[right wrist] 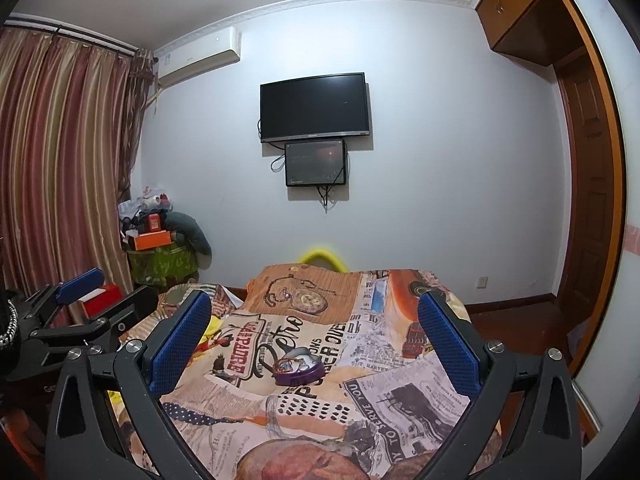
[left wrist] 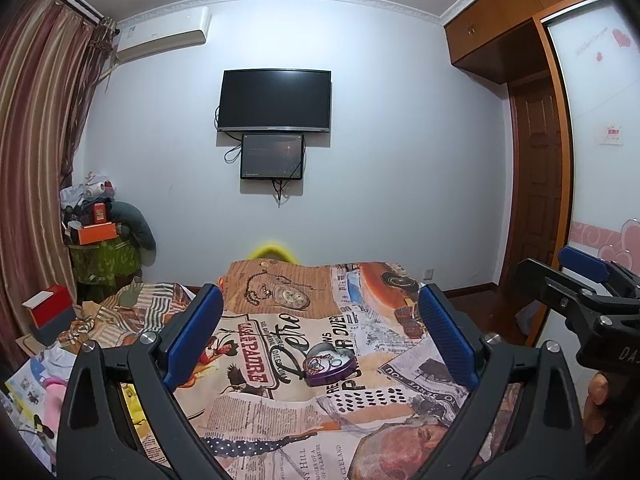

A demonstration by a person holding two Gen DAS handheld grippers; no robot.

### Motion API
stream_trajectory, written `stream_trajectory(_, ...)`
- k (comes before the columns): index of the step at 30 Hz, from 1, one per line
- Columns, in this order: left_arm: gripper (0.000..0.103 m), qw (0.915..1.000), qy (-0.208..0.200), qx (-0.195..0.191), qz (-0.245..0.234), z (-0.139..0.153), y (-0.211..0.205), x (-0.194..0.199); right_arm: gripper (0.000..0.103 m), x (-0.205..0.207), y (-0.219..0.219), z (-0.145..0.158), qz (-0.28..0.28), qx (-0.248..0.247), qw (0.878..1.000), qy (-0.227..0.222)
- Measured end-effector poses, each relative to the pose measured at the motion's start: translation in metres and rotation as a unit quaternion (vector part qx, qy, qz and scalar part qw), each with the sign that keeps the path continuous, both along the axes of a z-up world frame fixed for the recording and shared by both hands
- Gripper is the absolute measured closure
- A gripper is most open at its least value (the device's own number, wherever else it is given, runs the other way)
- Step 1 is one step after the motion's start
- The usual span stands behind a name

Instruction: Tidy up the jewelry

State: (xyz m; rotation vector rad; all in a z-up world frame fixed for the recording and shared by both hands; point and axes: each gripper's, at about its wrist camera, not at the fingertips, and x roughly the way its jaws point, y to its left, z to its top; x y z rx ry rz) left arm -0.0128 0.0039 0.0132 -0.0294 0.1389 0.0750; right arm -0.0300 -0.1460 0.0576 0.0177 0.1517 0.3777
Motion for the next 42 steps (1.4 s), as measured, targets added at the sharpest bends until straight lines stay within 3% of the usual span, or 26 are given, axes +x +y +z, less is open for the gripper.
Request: stream_trajectory(42,0.004,0.9996,0.018,-0.01,-0.021,-0.0049,0.0027,0.0064,0.001,-0.0011,0.0006,0.0015,0.001,-0.005,1.0,0.012)
